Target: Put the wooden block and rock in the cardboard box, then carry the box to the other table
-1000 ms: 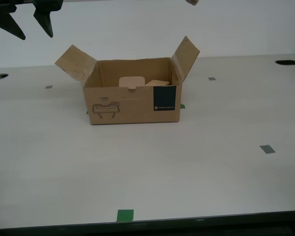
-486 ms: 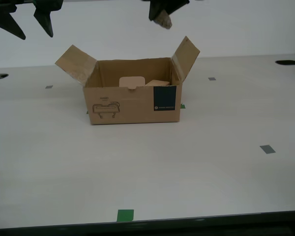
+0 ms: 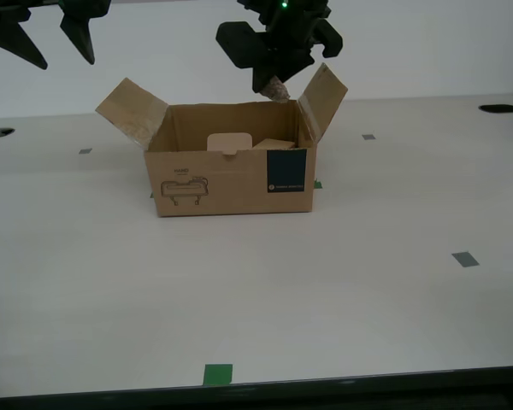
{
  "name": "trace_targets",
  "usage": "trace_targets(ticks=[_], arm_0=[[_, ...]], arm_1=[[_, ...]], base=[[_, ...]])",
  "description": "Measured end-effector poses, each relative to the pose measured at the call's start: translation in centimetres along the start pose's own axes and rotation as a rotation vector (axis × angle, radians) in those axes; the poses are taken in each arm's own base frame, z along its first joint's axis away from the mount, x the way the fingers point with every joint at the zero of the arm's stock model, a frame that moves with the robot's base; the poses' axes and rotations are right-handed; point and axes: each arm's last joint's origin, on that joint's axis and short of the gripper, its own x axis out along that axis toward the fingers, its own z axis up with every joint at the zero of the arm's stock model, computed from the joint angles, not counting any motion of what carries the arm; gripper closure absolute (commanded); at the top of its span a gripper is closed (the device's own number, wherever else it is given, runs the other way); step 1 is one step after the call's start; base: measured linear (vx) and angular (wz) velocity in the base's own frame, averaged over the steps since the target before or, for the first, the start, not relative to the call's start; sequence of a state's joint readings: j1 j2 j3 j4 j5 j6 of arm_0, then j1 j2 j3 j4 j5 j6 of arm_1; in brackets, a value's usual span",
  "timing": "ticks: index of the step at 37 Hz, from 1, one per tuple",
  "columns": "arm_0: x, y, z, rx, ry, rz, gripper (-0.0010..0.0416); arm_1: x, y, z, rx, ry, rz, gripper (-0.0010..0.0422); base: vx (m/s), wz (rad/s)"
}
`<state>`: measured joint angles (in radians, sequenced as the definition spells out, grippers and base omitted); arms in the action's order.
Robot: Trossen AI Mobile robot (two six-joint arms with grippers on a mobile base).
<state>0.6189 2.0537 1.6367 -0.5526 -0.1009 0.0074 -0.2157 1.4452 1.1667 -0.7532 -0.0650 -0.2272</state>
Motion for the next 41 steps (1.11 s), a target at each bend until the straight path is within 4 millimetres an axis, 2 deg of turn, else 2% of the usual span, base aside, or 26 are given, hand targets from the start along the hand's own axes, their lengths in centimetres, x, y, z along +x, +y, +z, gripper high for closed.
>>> trace_targets(ticks=[13, 18, 28, 41], arm_0=[[0.14, 0.11, -0.16, 0.0, 0.015, 0.002, 0.04], [0.14, 0.11, -0.2, 0.0, 0.019, 0.002, 0.0372], [0.13, 0.14, -0.35, 0.009, 0.034, 0.002, 0.0266], [0.12, 0.28, -0.34, 0.007, 0.034, 0.004, 0.0078]], arm_1=[[0.0, 0.0, 0.0, 0.0, 0.0, 0.0, 0.0119], [0.0, 0.0, 0.0, 0.0, 0.0, 0.0, 0.0119], [0.0, -0.01, 0.0, 0.0, 0.0, 0.0, 0.0119], [0.0, -0.01, 0.0, 0.0, 0.0, 0.0, 0.0119]], base=[[0.0, 0.0], [0.0, 0.0], [0.0, 0.0], [0.0, 0.0]])
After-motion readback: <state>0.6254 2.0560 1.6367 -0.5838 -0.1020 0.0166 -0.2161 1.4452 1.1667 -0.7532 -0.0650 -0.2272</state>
